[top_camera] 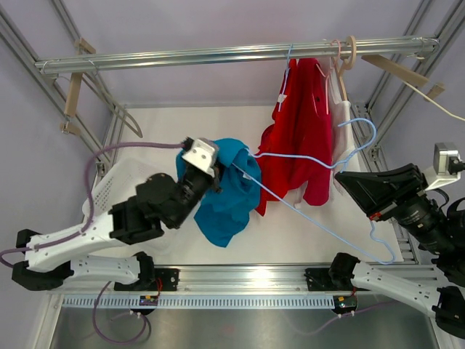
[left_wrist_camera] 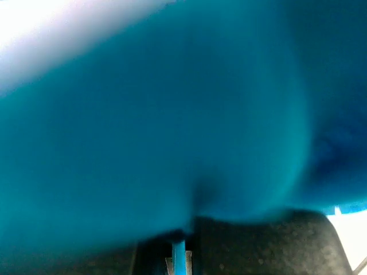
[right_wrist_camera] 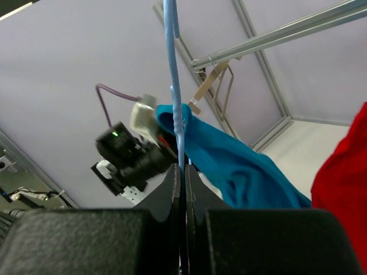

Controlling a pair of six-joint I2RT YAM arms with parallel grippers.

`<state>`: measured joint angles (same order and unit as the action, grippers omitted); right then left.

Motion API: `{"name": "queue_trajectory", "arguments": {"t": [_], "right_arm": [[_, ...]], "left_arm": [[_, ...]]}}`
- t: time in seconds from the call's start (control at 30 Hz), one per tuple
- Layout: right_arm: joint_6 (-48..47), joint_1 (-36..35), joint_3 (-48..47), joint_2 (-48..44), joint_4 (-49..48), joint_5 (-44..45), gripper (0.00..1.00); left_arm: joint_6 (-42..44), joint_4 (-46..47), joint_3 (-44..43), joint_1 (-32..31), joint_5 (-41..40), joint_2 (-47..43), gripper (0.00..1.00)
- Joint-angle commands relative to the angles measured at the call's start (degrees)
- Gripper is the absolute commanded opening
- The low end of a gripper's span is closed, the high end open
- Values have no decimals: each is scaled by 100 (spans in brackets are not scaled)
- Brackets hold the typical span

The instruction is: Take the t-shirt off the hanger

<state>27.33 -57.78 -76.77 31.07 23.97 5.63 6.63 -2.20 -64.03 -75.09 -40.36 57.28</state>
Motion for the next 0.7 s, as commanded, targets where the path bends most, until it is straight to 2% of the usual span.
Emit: {"name": "queue_trajectory", "arguments": {"t": [0.0, 0.03, 0.13, 0.17, 0.3, 0.47, 0.6, 0.67], "right_arm": [[-123, 12, 57, -241, 414, 744, 0], [-158, 12, 101, -285, 485, 860, 0], [-245, 12, 171, -373, 662, 1221, 0], [-281, 12, 171, -374, 705, 1265, 0], [-395, 12, 206, -295, 759, 1362, 0], [-457, 12, 242, -145, 741, 1292, 0], [-457, 21, 268, -66, 750, 1178, 0], [-448, 21, 277, -13, 811, 1142, 0]], "left_arm": [[153, -446, -1433, 3, 265, -270, 0], [215, -866, -2246, 3, 370, -139, 0], [522, -1431, -3507, -6, 441, 256, 0], [619, -1746, -4259, 3, 389, 353, 0], [1513, -2039, -5373, -6, -242, 732, 0], [2210, -1978, -5428, 12, -841, 733, 0], [3305, -829, -4384, 38, -1403, 295, 0], [3345, -528, -3890, 187, -1422, 127, 0]]}}
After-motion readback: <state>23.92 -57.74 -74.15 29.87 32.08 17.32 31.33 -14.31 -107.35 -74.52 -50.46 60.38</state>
